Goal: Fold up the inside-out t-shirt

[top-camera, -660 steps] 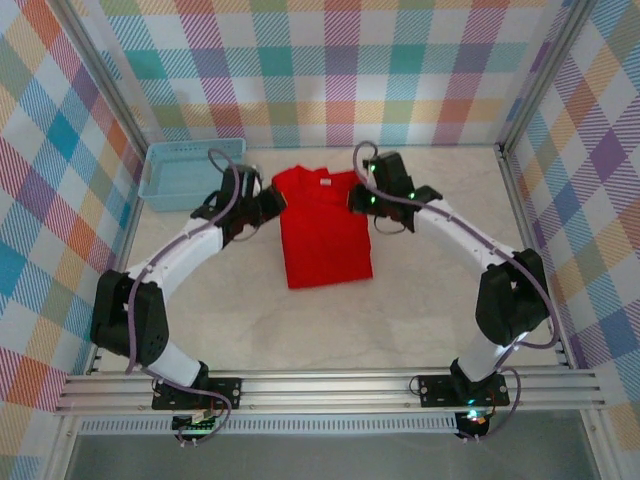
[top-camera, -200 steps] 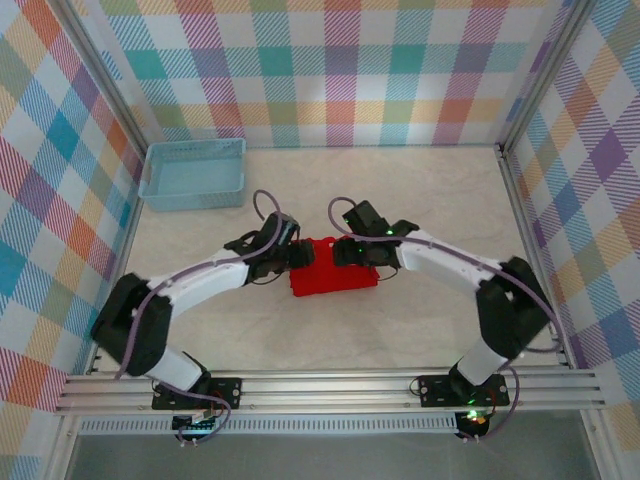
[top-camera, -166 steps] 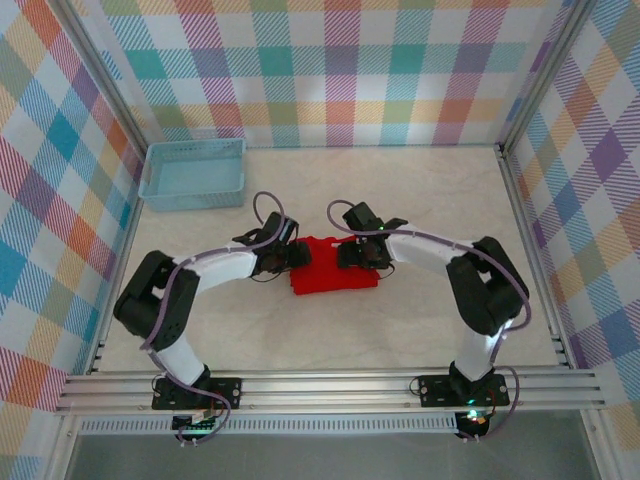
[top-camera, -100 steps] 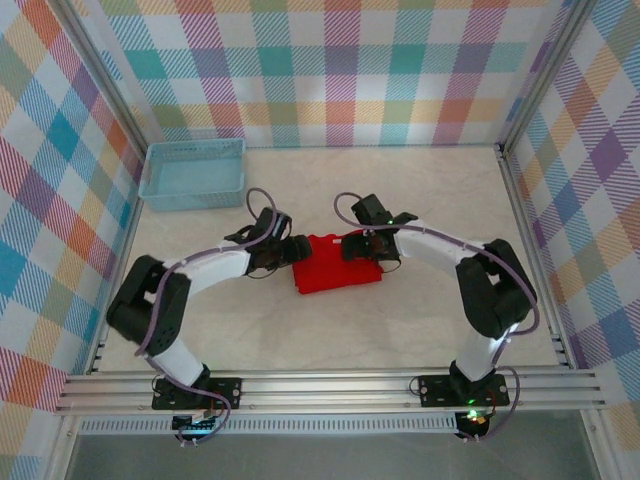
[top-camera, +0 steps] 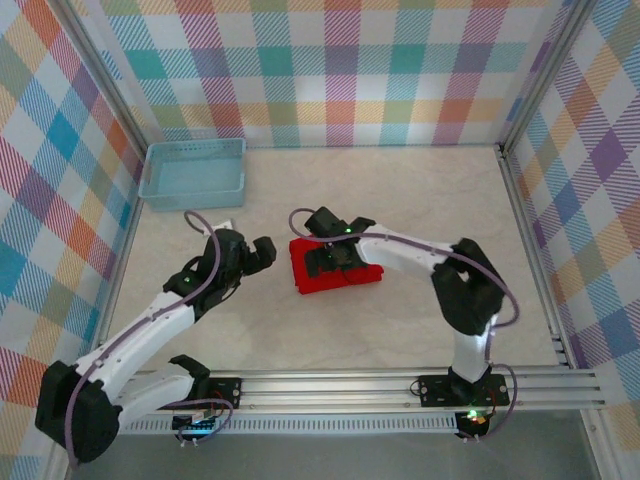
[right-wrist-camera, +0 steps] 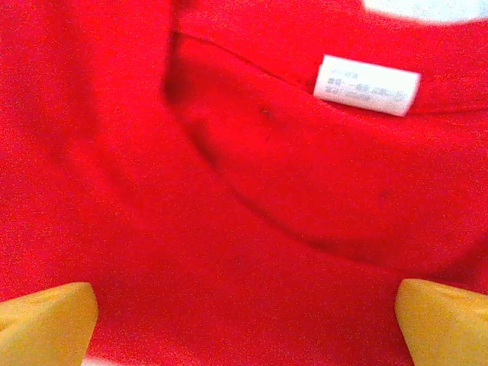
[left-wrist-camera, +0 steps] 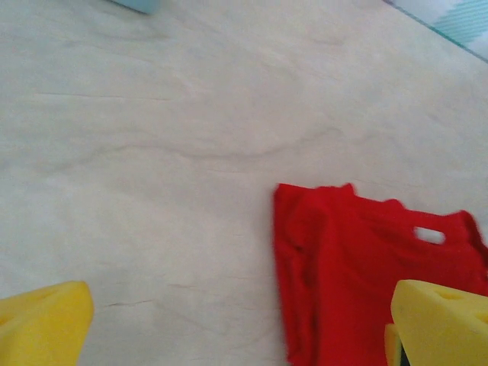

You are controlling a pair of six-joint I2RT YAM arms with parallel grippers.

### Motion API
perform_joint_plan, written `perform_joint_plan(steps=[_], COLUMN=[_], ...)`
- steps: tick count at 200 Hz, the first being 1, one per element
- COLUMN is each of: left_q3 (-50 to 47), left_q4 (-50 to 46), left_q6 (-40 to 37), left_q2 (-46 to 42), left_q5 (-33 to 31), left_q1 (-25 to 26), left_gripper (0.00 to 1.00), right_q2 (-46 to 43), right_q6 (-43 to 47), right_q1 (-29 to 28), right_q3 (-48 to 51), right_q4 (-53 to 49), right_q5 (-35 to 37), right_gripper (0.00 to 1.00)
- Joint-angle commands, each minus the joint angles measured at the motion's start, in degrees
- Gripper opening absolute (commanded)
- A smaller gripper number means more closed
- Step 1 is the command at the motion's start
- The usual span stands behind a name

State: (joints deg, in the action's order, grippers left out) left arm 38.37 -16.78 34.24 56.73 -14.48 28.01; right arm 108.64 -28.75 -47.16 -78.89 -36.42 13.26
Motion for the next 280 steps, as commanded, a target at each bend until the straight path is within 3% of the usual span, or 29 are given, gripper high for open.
perform_joint_plan(steps=[1, 45, 130, 157, 188, 202, 223, 247, 280], left_q3=[-1.11, -1.93, -5.84, -7.50, -9.52, -9.26, -8.20, -5.25, -7.18], left_q4=[-2.53, -2.54, 4.21, 8.38, 15.91, 18.62, 23.89, 23.77, 29.37], left_q6=[-1.25, -3.62, -8.42, -10.80, -15.59, -18.10, -23.26, -25.68, -27.01], left_q2=[-3.07, -4.86, -7.42, -6.98, -5.64, -3.17, 2.98, 10.46, 16.51], left_q5=[-8.80, -13.73, -15.49, -15.79, -18.74, -23.11, -25.31, -25.12, -20.42], left_q1=[-0.37, -0.41, -2.78, -3.96, -4.67, -5.12, -7.29, -10.78, -14.40], left_gripper=[1.00, 1.00, 1.00, 1.00, 1.00, 1.00, 1.00, 1.00, 1.00], right_q2=[4.94, 14.01, 37.96, 39.60, 35.58, 29.94, 13.72, -3.06, -20.22], right_q6=[-1.74, 5.61, 18.78, 21.08, 24.63, 24.57, 23.23, 20.68, 20.26], right_q1=[4.55, 16.41, 35.13, 39.29, 40.13, 39.90, 39.60, 39.65, 39.69], right_q3=[-2.47, -12.89, -55.66, -60.58, -60.45, -55.85, -35.83, -12.64, 16.14], right_q4=[-2.91, -4.52, -21.02, -22.02, -21.08, -19.71, -7.62, 6.13, 26.10], right_q5=[-0.94, -1.49, 0.35, 0.58, -0.47, -0.82, -4.55, -6.30, -1.42], right_gripper=[0.98, 0.97, 0.98, 0.98, 0.99, 1.00, 1.00, 1.00, 1.00])
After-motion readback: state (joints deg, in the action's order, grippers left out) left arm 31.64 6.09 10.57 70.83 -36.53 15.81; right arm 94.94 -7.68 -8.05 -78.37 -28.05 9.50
